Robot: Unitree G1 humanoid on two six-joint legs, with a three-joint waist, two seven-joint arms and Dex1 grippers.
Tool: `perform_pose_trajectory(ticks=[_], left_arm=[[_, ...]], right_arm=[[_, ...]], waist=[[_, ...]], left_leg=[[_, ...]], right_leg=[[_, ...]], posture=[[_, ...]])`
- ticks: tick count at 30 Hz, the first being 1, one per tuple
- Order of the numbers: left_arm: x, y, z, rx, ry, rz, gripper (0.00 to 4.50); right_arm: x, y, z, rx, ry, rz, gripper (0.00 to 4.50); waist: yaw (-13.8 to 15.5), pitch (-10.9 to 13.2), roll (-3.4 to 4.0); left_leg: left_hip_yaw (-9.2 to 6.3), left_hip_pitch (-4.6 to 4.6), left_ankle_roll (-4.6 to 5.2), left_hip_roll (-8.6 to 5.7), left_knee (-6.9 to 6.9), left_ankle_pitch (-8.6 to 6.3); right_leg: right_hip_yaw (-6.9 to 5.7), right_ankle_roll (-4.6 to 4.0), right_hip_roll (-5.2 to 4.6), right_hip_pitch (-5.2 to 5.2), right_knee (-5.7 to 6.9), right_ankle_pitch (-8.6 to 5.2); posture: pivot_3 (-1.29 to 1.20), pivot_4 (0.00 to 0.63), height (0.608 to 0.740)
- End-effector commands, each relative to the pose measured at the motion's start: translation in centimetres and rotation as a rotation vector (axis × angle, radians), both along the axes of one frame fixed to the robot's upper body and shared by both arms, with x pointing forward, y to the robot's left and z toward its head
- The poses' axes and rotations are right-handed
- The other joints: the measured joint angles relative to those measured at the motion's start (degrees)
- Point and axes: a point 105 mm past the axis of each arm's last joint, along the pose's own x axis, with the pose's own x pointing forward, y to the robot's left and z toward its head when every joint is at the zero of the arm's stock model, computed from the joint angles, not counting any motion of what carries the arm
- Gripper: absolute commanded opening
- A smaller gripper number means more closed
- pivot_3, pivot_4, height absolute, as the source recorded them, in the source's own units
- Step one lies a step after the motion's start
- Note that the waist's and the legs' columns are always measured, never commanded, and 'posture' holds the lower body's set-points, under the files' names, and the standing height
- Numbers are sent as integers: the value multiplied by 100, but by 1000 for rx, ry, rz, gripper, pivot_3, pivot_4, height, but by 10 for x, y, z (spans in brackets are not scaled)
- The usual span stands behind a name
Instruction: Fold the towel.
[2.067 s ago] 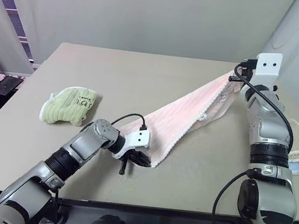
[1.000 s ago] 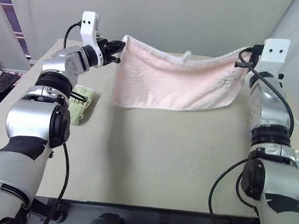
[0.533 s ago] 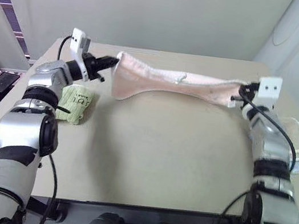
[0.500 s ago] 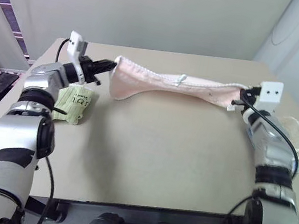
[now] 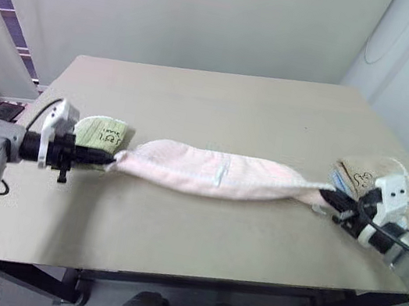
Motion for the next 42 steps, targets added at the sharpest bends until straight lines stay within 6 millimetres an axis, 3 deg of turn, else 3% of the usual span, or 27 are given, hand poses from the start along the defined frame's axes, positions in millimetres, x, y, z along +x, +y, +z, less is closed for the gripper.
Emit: perform_pose_trajectory(ticks=[1, 5, 9, 13, 20, 23, 30, 33, 36, 42], left_arm=[[-15, -6, 10, 31, -15, -57, 32], [-29, -6, 3, 29, 26, -55, 32], [-44, -9, 4, 16, 65, -71, 32], [-54, 1, -3, 68, 103, -57, 32], [-72, 23, -1, 173, 145, -79, 32], [-72, 25, 4, 172, 144, -75, 32], [-35, 22, -4, 40, 127, 75, 32], [-9, 25, -13, -34, 129, 172, 32], [7, 22, -22, -59, 122, 202, 32], [30, 12, -34, -87, 120, 224, 32]], right_arm=[[-14, 5, 16, -28, -49, 65, 0], [-31, -1, 8, -53, -1, 78, 0], [-65, 7, 26, -11, -43, 206, 0], [-86, 3, 34, 8, -30, 237, 0], [-119, -2, 22, -31, 68, 268, 0], [-124, -6, 12, -83, 106, 277, 0], [-76, -6, -10, -98, 65, 232, 0], [-43, -12, -17, -59, 66, 148, 0], [-20, -13, -17, -39, 23, 106, 0], [20, 3, -25, -10, -42, 73, 0]], waist=[[65, 0, 0], [113, 1, 2], [165, 2, 3], [201, 1, 3], [214, 10, 14], [217, 15, 22], [194, 22, 42], [195, 23, 25], [232, 20, 18], [247, 13, -3]], left_leg=[[3, 2, 0, 1, 1, 0], [11, 0, 1, 8, -3, -2], [14, -12, 11, 13, -14, -7], [21, -11, 22, 22, -15, -14], [51, -12, 23, 31, -15, -18], [65, -15, 28, 32, -20, -22], [165, -1, 50, 57, -31, -35], [167, 7, 55, 58, -24, -37], [173, 5, 62, 57, -20, -40], [165, -6, 71, 63, -25, -43]], right_leg=[[-1, 0, 0, 4, -4, 0], [-3, -2, -2, 5, -30, 1], [-10, 1, -3, -3, -43, -2], [-11, 7, -1, -3, -45, -6], [-10, 22, -17, 10, -58, -18], [-11, 24, -24, 12, -71, -19], [-102, 25, -135, 5, -92, -19], [-111, 5, -140, -6, -101, -1], [-111, 42, -143, -23, -123, 65], [-121, 68, -134, -44, -117, 75]], posture=[[0, 0, 740], [0, 0, 740], [0, 0, 740], [0, 0, 740], [0, 0, 740], [0, 0, 740], [0, 0, 740], [0, 0, 740], [0, 0, 740], [0, 0, 740]])
